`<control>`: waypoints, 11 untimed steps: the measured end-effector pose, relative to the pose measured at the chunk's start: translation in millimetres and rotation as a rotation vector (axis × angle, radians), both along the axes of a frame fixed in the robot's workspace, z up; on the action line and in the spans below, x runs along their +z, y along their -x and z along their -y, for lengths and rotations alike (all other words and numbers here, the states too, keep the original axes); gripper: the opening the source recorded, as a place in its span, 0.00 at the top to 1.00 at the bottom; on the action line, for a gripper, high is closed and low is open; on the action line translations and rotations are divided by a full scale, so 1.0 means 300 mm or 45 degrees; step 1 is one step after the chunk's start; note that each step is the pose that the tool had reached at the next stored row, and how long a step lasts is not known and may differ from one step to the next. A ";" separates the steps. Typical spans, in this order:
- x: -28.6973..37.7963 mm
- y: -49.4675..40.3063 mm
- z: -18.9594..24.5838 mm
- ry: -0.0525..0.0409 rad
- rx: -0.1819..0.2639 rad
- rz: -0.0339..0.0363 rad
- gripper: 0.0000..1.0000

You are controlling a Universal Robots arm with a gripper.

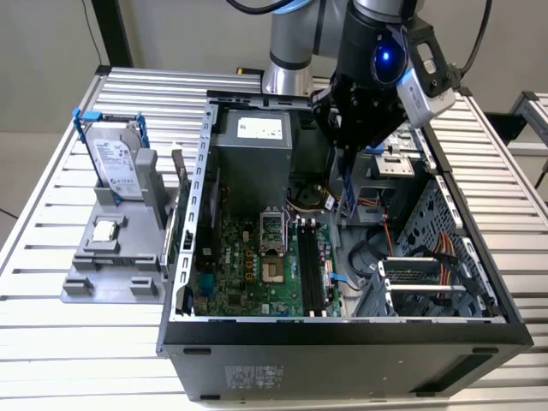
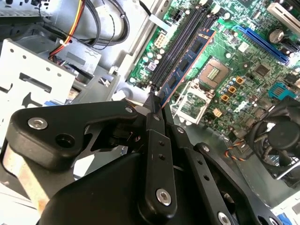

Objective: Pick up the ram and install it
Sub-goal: 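Insert the ram into the slot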

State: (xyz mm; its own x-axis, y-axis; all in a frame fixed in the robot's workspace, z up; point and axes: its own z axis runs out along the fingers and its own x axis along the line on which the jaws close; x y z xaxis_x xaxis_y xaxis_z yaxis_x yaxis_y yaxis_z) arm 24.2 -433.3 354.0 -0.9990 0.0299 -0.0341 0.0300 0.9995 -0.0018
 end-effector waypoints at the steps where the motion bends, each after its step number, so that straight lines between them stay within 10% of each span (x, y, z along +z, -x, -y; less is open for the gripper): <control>1: -0.001 0.000 0.000 0.000 0.000 0.0000 1.00; 11: -0.009 0.000 -0.001 0.000 0.000 0.0000 1.00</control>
